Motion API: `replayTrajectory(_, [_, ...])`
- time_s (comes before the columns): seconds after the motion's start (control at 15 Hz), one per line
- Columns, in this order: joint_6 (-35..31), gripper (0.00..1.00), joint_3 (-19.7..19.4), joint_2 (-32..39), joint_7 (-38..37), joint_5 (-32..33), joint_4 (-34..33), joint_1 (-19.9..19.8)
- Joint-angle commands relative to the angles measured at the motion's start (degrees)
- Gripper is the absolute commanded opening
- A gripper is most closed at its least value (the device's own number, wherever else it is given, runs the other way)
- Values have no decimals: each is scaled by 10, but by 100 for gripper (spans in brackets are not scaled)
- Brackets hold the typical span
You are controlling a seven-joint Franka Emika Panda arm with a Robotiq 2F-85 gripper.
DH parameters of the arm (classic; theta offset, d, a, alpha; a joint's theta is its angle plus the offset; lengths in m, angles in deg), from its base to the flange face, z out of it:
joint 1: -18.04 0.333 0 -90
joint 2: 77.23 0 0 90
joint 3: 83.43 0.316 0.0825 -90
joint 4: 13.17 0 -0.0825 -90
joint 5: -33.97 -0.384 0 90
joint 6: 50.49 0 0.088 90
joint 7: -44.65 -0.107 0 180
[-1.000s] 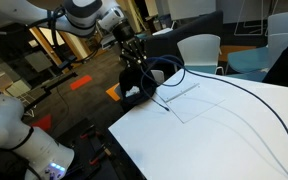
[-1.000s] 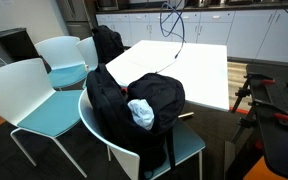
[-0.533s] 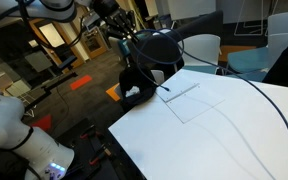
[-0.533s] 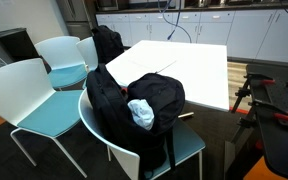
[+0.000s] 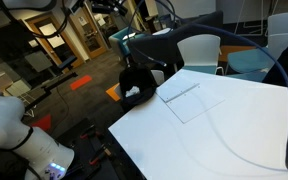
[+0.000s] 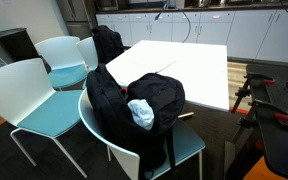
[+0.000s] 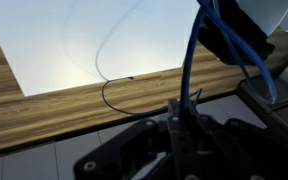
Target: Fold the cable
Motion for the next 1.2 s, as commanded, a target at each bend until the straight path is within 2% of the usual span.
replayTrajectory(0.0, [-31, 2, 17, -33, 16, -25, 9, -16])
replayTrajectory(0.27, [-41, 2, 23, -45, 40, -58, 9, -17])
replayTrajectory(0.4, [-37, 2, 24, -35, 48, -72, 8, -20])
replayTrajectory(0.6, [-71, 2, 11, -3, 79, -121, 26, -9])
replayTrajectory(0.73, [-133, 2, -2, 31, 123, -189, 49, 10])
replayTrajectory(1.0, [-234, 2, -12, 100, 288, -371, 88, 61])
replayTrajectory(1.13, [-238, 2, -46, 126, 382, -475, 98, 122])
